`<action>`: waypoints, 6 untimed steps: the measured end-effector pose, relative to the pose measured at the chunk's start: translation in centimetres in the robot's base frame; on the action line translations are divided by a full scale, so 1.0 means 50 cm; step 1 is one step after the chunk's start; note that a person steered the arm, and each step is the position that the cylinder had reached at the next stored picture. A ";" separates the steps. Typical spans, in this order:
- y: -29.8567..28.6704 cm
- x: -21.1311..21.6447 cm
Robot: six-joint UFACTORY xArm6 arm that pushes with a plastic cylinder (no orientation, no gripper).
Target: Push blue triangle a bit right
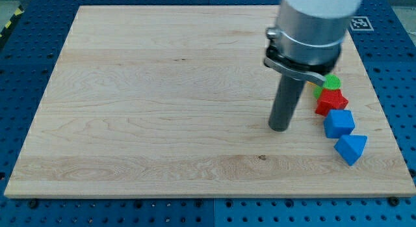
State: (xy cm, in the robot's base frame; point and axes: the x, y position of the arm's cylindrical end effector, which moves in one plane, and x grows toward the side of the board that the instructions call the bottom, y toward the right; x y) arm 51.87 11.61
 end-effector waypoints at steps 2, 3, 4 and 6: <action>0.071 0.049; 0.085 0.062; 0.113 0.064; 0.137 0.064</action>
State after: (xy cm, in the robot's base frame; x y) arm 55.08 18.47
